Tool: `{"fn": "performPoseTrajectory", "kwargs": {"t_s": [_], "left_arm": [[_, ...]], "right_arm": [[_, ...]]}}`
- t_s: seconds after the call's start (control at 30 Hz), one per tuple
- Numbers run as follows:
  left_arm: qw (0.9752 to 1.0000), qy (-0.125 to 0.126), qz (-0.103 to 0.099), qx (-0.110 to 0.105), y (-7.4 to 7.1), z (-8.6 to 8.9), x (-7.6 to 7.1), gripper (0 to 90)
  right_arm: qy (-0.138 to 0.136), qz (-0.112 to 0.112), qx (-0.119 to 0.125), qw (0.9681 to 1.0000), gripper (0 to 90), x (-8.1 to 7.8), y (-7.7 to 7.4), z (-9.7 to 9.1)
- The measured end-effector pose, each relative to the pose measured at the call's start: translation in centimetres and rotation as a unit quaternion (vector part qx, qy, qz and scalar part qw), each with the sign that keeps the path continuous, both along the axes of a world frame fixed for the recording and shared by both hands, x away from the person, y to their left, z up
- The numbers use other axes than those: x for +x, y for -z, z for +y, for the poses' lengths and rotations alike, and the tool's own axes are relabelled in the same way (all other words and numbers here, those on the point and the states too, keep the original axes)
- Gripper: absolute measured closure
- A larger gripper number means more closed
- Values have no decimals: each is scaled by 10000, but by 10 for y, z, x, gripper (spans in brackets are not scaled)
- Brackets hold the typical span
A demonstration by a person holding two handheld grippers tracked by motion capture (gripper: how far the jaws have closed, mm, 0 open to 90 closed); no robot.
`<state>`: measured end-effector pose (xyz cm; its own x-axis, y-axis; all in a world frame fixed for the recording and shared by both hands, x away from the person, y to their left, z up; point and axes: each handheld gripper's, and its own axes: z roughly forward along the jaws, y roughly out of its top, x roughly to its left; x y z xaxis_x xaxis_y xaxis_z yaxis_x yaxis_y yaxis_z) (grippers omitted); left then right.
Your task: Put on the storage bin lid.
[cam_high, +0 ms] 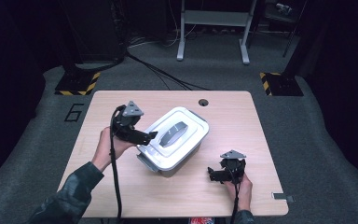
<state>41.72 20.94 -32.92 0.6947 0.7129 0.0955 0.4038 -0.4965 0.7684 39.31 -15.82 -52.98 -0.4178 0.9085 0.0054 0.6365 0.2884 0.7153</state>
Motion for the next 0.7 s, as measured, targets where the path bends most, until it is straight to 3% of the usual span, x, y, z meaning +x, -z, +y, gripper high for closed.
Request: {"fn": "performPoseTrajectory", "kwargs": {"t_s": [0.33,0.53,0.7], "left_arm": [[9984,-544,-1,147,18,58,-16,67],[9956,-909,37,242,42,85,-25,59],[9922,-1173,214,356,76,102,-30,57]], "right_arm": [[5,4,2,10000,0,0,0,0],[5,4,2,10000,0,0,0,0],[32,38,24,10000,0,0,0,1]]}}
